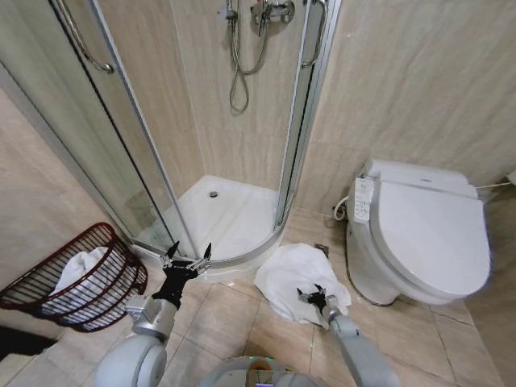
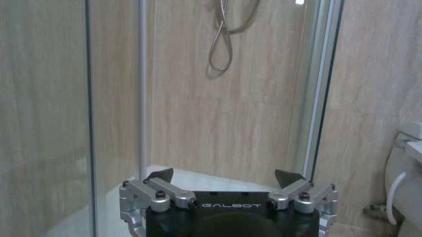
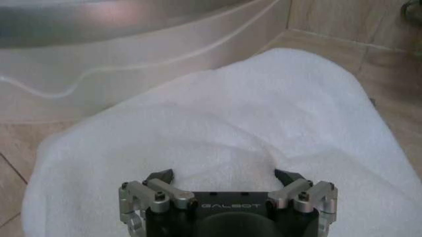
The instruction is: Discard the used towel into the hamper.
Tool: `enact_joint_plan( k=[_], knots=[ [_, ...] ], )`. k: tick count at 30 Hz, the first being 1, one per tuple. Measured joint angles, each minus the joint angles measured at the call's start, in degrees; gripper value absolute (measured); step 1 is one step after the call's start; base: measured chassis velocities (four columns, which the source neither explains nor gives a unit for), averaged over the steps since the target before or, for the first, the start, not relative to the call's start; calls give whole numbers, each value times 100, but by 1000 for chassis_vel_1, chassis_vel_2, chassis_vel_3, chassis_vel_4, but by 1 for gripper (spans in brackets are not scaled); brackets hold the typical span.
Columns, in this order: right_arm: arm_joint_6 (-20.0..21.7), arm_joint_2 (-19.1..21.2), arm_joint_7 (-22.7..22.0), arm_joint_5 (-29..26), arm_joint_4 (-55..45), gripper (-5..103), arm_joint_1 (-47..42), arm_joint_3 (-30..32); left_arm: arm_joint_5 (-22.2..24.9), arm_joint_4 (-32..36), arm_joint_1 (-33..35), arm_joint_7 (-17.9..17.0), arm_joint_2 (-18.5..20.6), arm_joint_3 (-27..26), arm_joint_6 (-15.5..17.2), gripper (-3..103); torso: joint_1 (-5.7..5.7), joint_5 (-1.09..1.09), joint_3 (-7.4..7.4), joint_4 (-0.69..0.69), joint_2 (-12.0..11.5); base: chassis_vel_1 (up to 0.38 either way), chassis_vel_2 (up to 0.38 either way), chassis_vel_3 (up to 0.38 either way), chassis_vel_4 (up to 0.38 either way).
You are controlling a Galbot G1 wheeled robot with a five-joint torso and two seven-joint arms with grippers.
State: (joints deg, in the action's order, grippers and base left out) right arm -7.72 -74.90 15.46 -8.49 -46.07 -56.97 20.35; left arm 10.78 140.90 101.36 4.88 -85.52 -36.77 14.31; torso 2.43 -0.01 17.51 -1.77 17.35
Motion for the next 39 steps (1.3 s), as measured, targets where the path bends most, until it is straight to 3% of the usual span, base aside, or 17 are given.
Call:
enact_joint_plan(
  k=[6, 13, 15, 23, 31, 39],
  knots=[
    [69, -49, 18, 89, 360, 101, 177, 47, 0, 0, 0, 0, 0, 0, 0, 100, 0, 2, 0, -1, 0, 0, 0, 0, 0],
    [55, -60, 168, 157, 662, 70, 285, 220, 0, 0, 0, 0, 0, 0, 0, 100, 5, 0, 9, 0, 13, 0, 0, 0, 0],
    [56, -60, 169, 157, 621, 70, 265, 224, 0, 0, 0, 0, 0, 0, 0, 100, 6, 0, 10, 0, 14, 0, 0, 0, 0],
    [101, -134, 147, 223, 218, 32, 38, 346, 0, 0, 0, 0, 0, 0, 0, 100, 11, 1, 16, -1, 26, 0, 0, 0, 0],
    [98, -156, 65, 348, -215, 11, -233, 531, 0, 0, 0, 0, 0, 0, 0, 100, 13, 2, 20, -2, 31, 0, 0, 0, 0],
    [-146, -135, 84, 567, -1915, 10, -1105, 660, 0, 0, 0, 0, 0, 0, 0, 100, 15, 3, 22, -1, 34, 0, 0, 0, 0]
  ],
)
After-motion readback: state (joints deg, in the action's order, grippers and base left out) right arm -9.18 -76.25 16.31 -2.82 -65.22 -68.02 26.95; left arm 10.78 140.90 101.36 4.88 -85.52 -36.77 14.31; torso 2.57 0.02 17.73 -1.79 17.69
